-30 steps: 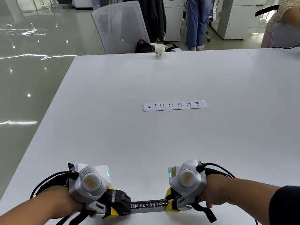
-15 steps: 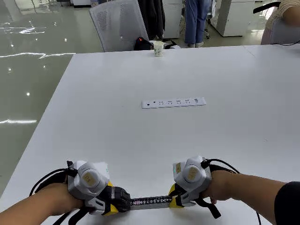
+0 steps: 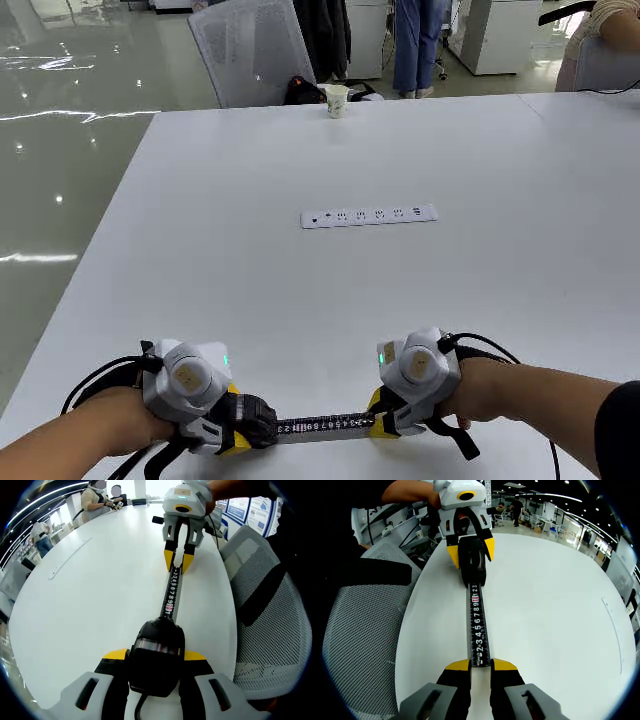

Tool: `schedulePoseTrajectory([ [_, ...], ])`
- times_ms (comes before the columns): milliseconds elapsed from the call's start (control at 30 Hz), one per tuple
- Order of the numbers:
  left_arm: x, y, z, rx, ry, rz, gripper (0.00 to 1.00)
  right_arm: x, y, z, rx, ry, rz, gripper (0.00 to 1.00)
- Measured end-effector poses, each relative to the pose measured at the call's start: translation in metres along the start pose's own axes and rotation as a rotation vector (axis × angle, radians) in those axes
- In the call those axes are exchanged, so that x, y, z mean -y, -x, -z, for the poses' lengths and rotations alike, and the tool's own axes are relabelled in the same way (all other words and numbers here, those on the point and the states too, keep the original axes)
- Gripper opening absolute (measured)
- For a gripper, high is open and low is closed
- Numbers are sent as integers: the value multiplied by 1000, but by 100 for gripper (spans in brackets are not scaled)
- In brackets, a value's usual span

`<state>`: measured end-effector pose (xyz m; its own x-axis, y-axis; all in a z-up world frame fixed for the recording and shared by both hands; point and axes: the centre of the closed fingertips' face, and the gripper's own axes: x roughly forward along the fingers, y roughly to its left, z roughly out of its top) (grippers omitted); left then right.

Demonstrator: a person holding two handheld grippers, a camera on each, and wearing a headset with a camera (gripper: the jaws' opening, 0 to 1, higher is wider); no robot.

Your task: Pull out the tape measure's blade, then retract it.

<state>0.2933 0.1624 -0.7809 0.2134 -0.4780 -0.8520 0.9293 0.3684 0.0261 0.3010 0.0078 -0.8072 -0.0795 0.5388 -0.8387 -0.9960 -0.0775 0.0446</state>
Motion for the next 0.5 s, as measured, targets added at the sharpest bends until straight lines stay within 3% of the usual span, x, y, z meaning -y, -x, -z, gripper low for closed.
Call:
schedulePoseTrajectory([
  [500,0,-1,0,1,5,-3,33,0,7,11,-6,-4,5,11],
])
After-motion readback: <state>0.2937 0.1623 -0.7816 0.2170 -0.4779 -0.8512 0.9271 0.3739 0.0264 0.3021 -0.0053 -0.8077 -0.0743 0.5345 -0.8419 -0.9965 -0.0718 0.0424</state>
